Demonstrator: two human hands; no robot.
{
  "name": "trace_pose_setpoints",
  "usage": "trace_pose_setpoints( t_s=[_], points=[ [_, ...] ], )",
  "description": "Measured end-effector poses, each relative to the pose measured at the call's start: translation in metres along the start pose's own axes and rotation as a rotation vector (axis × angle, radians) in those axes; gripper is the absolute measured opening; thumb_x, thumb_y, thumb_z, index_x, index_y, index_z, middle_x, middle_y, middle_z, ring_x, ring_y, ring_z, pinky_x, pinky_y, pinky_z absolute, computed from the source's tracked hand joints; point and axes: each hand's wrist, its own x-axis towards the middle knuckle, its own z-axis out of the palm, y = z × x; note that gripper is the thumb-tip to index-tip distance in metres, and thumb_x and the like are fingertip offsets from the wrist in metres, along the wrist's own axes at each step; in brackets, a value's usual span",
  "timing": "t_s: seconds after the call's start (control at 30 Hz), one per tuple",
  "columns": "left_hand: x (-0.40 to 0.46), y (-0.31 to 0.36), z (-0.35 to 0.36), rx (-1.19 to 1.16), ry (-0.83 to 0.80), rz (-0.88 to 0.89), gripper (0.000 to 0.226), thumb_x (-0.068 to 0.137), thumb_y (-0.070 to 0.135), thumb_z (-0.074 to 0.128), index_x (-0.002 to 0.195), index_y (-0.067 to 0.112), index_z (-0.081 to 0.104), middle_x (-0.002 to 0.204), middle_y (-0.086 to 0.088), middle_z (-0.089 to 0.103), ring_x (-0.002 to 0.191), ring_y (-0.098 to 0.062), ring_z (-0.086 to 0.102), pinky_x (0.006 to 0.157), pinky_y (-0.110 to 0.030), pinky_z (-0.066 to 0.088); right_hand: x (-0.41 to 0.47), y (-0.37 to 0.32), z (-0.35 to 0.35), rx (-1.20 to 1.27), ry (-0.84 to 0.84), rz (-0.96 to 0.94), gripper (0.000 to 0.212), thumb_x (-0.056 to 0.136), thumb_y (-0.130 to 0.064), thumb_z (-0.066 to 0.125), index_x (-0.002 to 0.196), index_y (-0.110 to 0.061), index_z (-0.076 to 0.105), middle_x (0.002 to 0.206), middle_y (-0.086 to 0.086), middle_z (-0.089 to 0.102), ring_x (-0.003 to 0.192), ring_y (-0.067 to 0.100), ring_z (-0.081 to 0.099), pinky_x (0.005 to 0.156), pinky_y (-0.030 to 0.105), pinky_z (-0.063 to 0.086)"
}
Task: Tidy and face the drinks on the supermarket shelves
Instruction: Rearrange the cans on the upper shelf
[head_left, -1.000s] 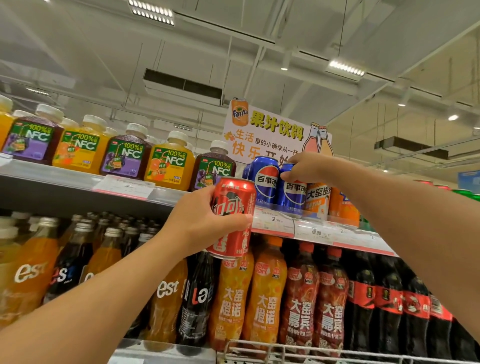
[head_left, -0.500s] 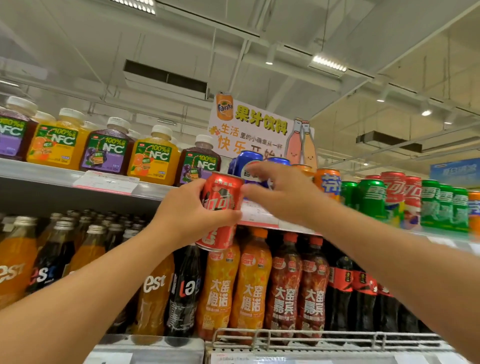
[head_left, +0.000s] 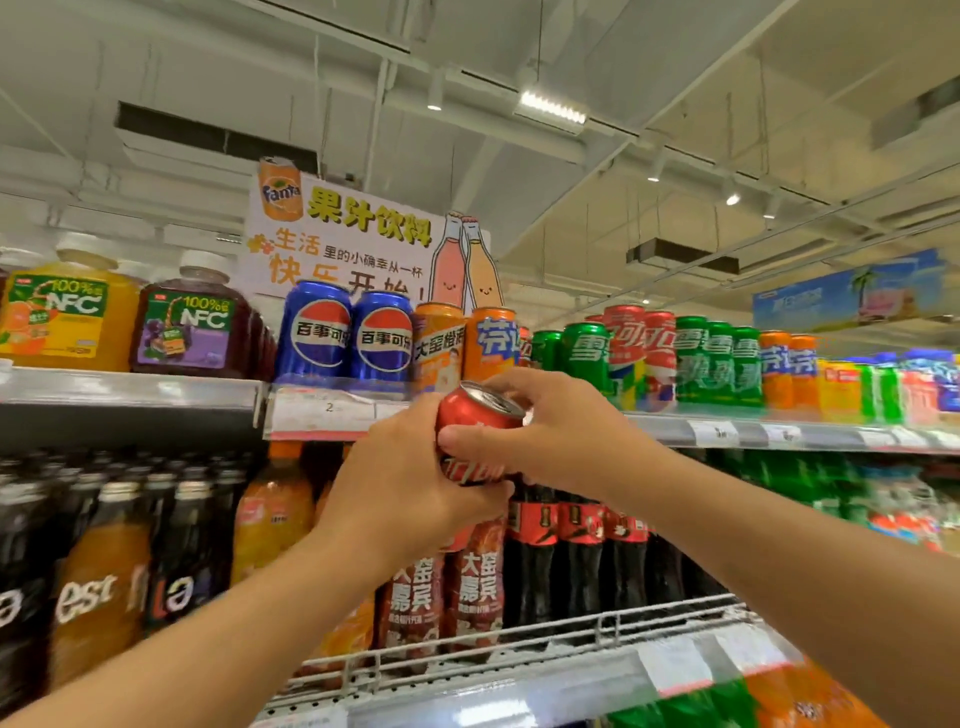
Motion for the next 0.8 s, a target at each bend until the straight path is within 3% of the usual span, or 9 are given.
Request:
trace_pose_setpoints(
  t_s=[0.1, 0.23, 0.37, 0.43, 0.5, 0.57, 0.63, 0.7, 0.8],
  points=[
    [0.007, 0.021, 0.037, -0.025, 0.006, -0.017, 0.064, 0.053, 0.053, 0.079, 0.109, 0.04, 0.053, 0.093, 0.017, 0.067, 0.085, -0.005, 0.064, 0.073, -0.038, 0.057, -0.002, 0.033, -0.022, 0.002, -0.024, 0.02, 0.069, 0.06, -0.075, 0.067, 0.113, -0.03, 0.064, 0.092, -0.011, 0.068, 0.071, 0.007, 0.065, 0.061, 0.027, 0.057],
    [0.021, 0.042, 0.077, -0.06, 0.042, -0.042, 0.057, 0.057, 0.048, 0.084, 0.104, 0.039, 0.054, 0.092, 0.015, 0.068, 0.084, -0.003, 0.065, 0.075, -0.037, 0.057, 0.01, 0.073, -0.051, 0.045, -0.087, -0.037, 0.041, 0.07, -0.063, 0.073, 0.088, -0.027, 0.069, 0.071, -0.008, 0.071, 0.056, 0.011, 0.067, 0.05, 0.028, 0.056],
    [0.032, 0.051, 0.096, -0.098, -0.002, -0.016, 0.057, 0.061, 0.067, 0.072, 0.11, 0.066, 0.044, 0.099, 0.041, 0.06, 0.093, 0.021, 0.055, 0.069, -0.007, 0.05, 0.027, 0.108, -0.072, 0.094, -0.123, -0.073, 0.041, 0.068, -0.06, 0.071, 0.083, -0.023, 0.072, 0.07, -0.003, 0.073, 0.061, 0.02, 0.07, 0.052, 0.031, 0.056],
    [0.033, 0.042, 0.092, 0.008, -0.004, 0.0, 0.069, 0.068, 0.08, 0.053, 0.132, 0.061, 0.034, 0.114, 0.044, 0.052, 0.108, 0.027, 0.042, 0.085, -0.008, 0.043, 0.036, 0.12, -0.081, 0.102, -0.125, -0.082, 0.049, 0.063, -0.064, 0.07, 0.083, -0.02, 0.073, 0.072, 0.002, 0.073, 0.066, 0.024, 0.07, 0.054, 0.034, 0.056],
    [0.031, 0.022, 0.081, 0.242, 0.032, -0.02, 0.08, 0.078, 0.078, 0.034, 0.148, 0.039, 0.029, 0.143, 0.025, 0.042, 0.129, 0.011, 0.035, 0.107, -0.021, 0.03, 0.047, 0.129, -0.092, 0.107, -0.11, -0.081, 0.047, 0.065, -0.063, 0.071, 0.083, -0.021, 0.073, 0.072, -0.002, 0.074, 0.065, 0.019, 0.07, 0.051, 0.027, 0.053],
    [0.024, 0.001, 0.07, 0.637, 0.002, -0.002, 0.08, 0.086, 0.067, 0.021, 0.154, 0.025, 0.018, 0.159, 0.007, 0.022, 0.145, -0.008, 0.018, 0.115, -0.025, 0.012, 0.061, 0.132, -0.104, 0.104, -0.064, -0.091, 0.042, 0.068, -0.063, 0.071, 0.085, -0.024, 0.072, 0.071, -0.009, 0.073, 0.061, 0.01, 0.069, 0.05, 0.019, 0.052],
    [0.016, -0.018, 0.063, 0.899, -0.103, 0.064, 0.08, 0.088, 0.062, 0.011, 0.155, 0.017, 0.003, 0.163, 0.001, -0.003, 0.149, -0.014, -0.004, 0.117, -0.027, -0.003, 0.077, 0.129, -0.116, 0.087, 0.01, -0.11, 0.038, 0.072, -0.059, 0.071, 0.086, -0.024, 0.071, 0.072, -0.006, 0.073, 0.066, 0.011, 0.069, 0.054, 0.024, 0.056],
    [0.012, -0.029, 0.061, 0.953, -0.145, 0.09, 0.077, 0.092, 0.056, 0.02, 0.152, 0.017, -0.007, 0.159, 0.001, -0.018, 0.148, -0.015, -0.016, 0.117, -0.03, -0.01, 0.094, 0.123, -0.124, 0.064, 0.082, -0.13, 0.04, 0.075, -0.055, 0.072, 0.093, -0.02, 0.07, 0.079, -0.006, 0.072, 0.071, 0.012, 0.067, 0.056, 0.026, 0.053],
    [0.015, -0.033, 0.06, 0.989, -0.14, 0.142, 0.079, 0.092, 0.043, 0.038, 0.152, 0.017, -0.007, 0.158, 0.001, -0.017, 0.147, -0.015, -0.015, 0.116, -0.029, -0.012, 0.117, 0.114, -0.125, 0.053, 0.121, -0.152, 0.046, 0.078, -0.05, 0.072, 0.109, -0.016, 0.066, 0.089, -0.005, 0.069, 0.077, 0.012, 0.064, 0.057, 0.024, 0.048]
  ],
)
